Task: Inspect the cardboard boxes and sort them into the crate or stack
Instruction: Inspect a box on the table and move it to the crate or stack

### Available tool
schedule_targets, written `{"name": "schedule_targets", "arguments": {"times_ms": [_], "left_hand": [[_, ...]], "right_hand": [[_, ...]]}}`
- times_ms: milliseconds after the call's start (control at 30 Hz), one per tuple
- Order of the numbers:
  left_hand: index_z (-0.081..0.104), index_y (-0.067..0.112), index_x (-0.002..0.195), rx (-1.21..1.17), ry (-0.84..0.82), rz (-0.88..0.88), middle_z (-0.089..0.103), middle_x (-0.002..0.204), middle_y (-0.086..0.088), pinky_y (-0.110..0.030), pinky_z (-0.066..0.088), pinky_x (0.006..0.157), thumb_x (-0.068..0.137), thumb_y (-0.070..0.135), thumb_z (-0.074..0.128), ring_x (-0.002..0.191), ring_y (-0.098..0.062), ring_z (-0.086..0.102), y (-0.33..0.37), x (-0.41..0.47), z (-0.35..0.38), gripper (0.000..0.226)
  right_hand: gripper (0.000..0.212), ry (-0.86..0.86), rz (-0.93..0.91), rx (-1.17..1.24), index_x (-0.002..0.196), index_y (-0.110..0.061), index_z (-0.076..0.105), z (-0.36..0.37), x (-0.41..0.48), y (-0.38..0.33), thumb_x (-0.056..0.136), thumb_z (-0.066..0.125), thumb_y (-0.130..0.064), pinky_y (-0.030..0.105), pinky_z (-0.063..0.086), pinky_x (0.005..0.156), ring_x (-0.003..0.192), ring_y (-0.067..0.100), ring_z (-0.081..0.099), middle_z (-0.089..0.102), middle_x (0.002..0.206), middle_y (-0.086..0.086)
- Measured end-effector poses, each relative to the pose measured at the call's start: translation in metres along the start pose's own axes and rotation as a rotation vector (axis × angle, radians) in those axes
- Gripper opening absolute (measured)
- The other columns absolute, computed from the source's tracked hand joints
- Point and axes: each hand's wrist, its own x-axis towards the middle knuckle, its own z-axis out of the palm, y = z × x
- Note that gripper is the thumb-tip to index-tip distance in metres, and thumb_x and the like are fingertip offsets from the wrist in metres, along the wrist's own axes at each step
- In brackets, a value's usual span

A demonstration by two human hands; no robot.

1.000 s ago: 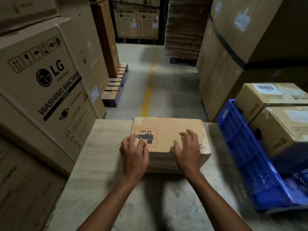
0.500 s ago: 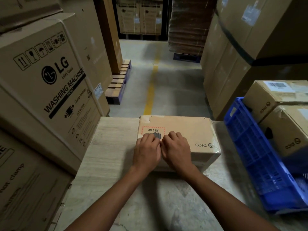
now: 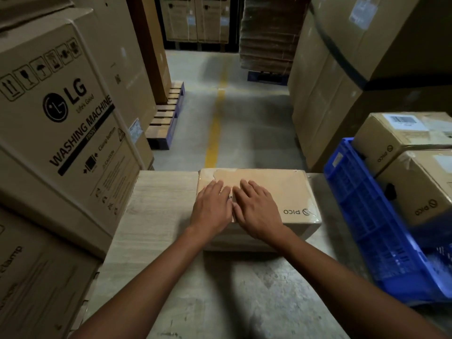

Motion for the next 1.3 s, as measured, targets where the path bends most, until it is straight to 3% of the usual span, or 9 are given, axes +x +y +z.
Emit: {"name": "schedule_targets", "arguments": {"times_ms": [133,200,333,467,667,800,967,1167,1300], "left_hand": [[0.056,0.021,0.122,0.034,0.021,-0.027,0.053,0.127,-0.005,-0.037,0.041,0.099,0.099,0.029,0.042,0.117,-0.022,0.047,0.017,0.008,-0.008,0.028],[0.051,0.020,0.131,-0.039,-0.019,0.003,0.048,0.139,-0.010,-0.039,0.035,0.108,0.100,0.024,0.042,0.129,-0.025,0.042,0.029,0.014,-0.008,0.033],[0.034,0.018,0.151,-0.079,-0.099,0.061,0.022,0.163,-0.008,-0.043,0.009,0.123,0.103,0.020,0.036,0.152,-0.023,0.014,0.048,0.022,0.002,0.048],[0.035,0.018,0.151,-0.077,-0.100,0.033,0.020,0.164,-0.007,-0.043,0.007,0.123,0.104,0.023,0.031,0.152,-0.022,0.011,0.050,0.023,0.011,0.047],[0.036,0.017,0.149,-0.030,-0.117,0.047,0.024,0.162,-0.009,-0.045,0.013,0.123,0.103,0.024,0.033,0.152,-0.024,0.015,0.054,0.024,0.005,0.047],[0.053,0.012,0.138,-0.080,-0.056,0.102,0.045,0.152,-0.009,-0.042,0.025,0.120,0.102,0.024,0.041,0.145,-0.024,0.034,0.058,0.007,0.006,0.039],[0.067,0.008,0.123,-0.118,0.046,0.150,0.060,0.137,-0.012,-0.048,0.036,0.112,0.093,0.024,0.045,0.133,-0.029,0.052,0.067,-0.021,0.021,0.040],[0.041,0.018,0.147,0.023,-0.105,0.102,0.030,0.160,-0.004,-0.042,0.017,0.122,0.105,0.027,0.038,0.150,-0.022,0.022,0.079,-0.011,0.011,0.043],[0.045,0.016,0.145,0.023,-0.106,0.191,0.038,0.156,-0.006,-0.038,0.022,0.120,0.102,0.023,0.044,0.147,-0.024,0.030,0.088,-0.016,0.007,0.043]], "right_hand": [[0.048,-0.024,-0.049,0.023,0.138,-0.025,0.051,-0.015,0.004,0.015,0.099,0.036,-0.048,0.043,0.037,0.106,0.131,0.026,0.046,0.049,0.145,0.006],[0.049,-0.041,0.001,0.003,0.140,-0.026,0.049,-0.019,0.004,0.024,0.099,0.039,-0.051,0.044,0.035,0.108,0.131,0.025,0.045,0.047,0.145,0.007],[0.083,-0.142,0.190,-0.055,0.157,-0.026,0.023,-0.018,-0.008,0.044,0.088,0.010,-0.069,0.054,0.015,0.121,0.153,0.029,0.013,0.015,0.167,0.011],[0.089,-0.150,0.183,-0.037,0.160,-0.028,0.011,-0.014,-0.014,0.051,0.084,-0.004,-0.070,0.053,0.006,0.123,0.155,0.025,-0.001,0.001,0.169,0.008],[0.081,-0.064,0.188,0.010,0.153,-0.024,0.036,-0.014,-0.017,0.050,0.088,0.013,-0.066,0.054,0.017,0.121,0.153,0.028,0.018,0.024,0.165,0.010],[0.032,0.294,0.112,0.102,0.104,-0.014,0.073,-0.010,-0.033,0.048,0.091,0.053,-0.035,0.045,0.047,0.096,0.113,0.031,0.063,0.068,0.119,0.009],[0.043,0.328,0.143,0.086,0.114,-0.012,0.073,0.011,-0.059,0.041,0.095,0.042,-0.036,0.045,0.046,0.102,0.121,0.028,0.061,0.068,0.127,0.010],[0.054,0.194,0.161,0.209,0.130,-0.015,0.064,0.006,-0.060,0.041,0.097,0.031,-0.043,0.044,0.030,0.116,0.137,0.027,0.048,0.057,0.143,0.009],[0.050,0.179,0.132,0.277,0.126,-0.011,0.066,-0.006,-0.072,0.049,0.093,0.040,-0.037,0.048,0.032,0.114,0.134,0.032,0.051,0.060,0.138,0.013]]}}
